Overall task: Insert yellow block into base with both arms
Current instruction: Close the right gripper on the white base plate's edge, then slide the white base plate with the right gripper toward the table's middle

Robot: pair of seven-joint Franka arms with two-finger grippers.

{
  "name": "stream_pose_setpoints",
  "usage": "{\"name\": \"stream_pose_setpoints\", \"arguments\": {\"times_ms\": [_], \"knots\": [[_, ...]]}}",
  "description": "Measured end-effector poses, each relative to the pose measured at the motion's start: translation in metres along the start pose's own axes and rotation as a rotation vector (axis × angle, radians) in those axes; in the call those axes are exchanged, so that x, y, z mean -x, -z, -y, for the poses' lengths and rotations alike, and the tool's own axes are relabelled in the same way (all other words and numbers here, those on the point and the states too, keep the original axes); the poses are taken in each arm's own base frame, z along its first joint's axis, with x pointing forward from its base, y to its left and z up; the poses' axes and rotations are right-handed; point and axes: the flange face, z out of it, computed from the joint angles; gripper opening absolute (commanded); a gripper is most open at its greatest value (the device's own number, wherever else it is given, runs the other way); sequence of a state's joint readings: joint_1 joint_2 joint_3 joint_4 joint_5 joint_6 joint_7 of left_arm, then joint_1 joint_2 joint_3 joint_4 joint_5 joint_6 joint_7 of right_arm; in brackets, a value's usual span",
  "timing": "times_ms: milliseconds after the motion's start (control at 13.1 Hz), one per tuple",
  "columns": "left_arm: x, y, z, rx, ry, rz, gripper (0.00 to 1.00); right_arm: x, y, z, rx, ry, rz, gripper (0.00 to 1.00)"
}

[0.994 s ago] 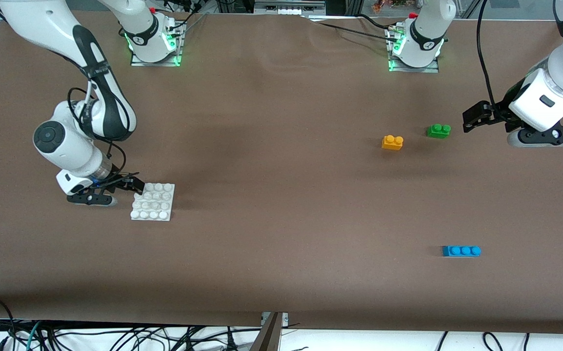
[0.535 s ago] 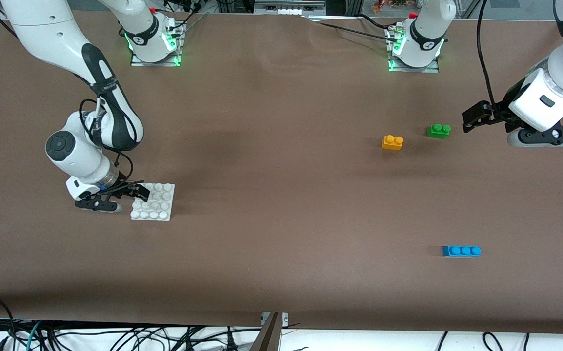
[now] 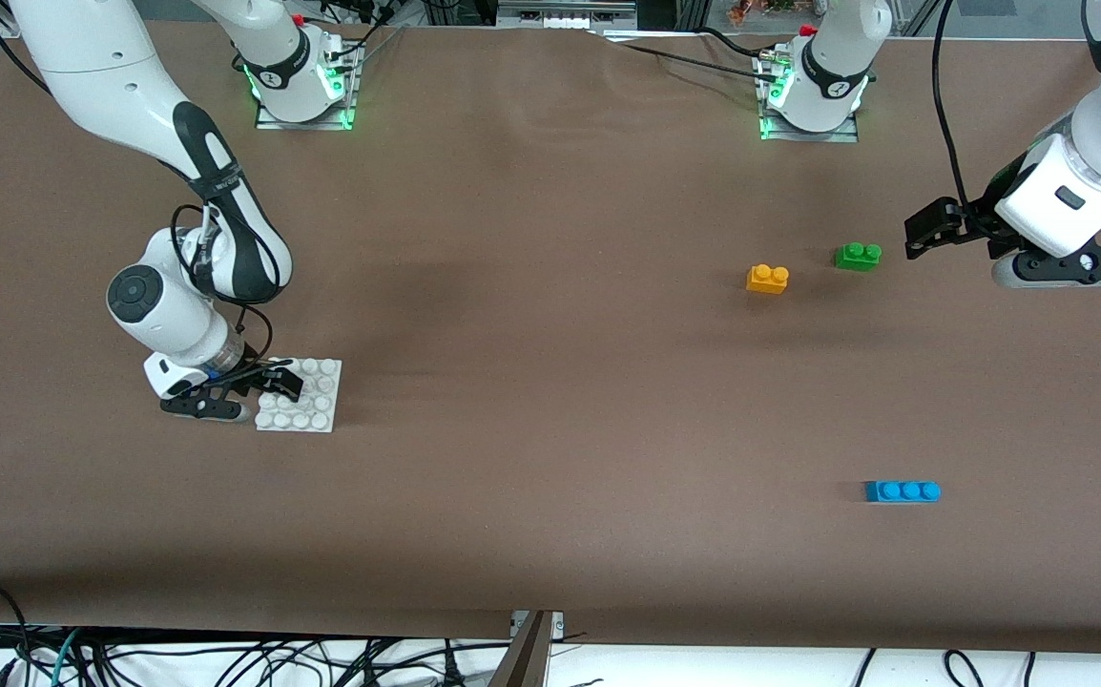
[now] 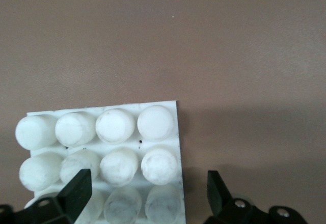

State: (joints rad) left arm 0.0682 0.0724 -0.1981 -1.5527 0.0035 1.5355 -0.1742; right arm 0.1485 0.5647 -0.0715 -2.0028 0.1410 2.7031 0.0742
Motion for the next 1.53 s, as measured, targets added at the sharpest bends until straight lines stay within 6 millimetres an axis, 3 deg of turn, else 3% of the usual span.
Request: {"name": "stream_pose_setpoints", "arguments": {"times_ms": [153, 382, 535, 994, 1529], "knots": [[0.000, 0.000, 0.000, 0.000, 0.000, 0.000, 1.00, 0.000, 0.000, 0.000, 0.000, 0.001, -0.001, 0.94], [0.000, 0.000, 0.000, 0.000, 0.000, 0.000, 1.00, -0.001, 0.001, 0.000, -0.001, 0.003, -0.003, 0.76], [0.000, 0.000, 0.000, 0.000, 0.000, 0.000, 1.00, -0.003, 0.001, -0.002, -0.001, 0.005, -0.006, 0.70], [0.000, 0.000, 0.000, 0.000, 0.000, 0.000, 1.00, -0.003, 0.000, 0.001, -0.015, -0.005, -0.010, 0.70], [0.000, 0.000, 0.000, 0.000, 0.000, 0.000, 1.00, 0.007, -0.005, 0.056, -0.068, 0.059, -0.044, 0.70]]}}
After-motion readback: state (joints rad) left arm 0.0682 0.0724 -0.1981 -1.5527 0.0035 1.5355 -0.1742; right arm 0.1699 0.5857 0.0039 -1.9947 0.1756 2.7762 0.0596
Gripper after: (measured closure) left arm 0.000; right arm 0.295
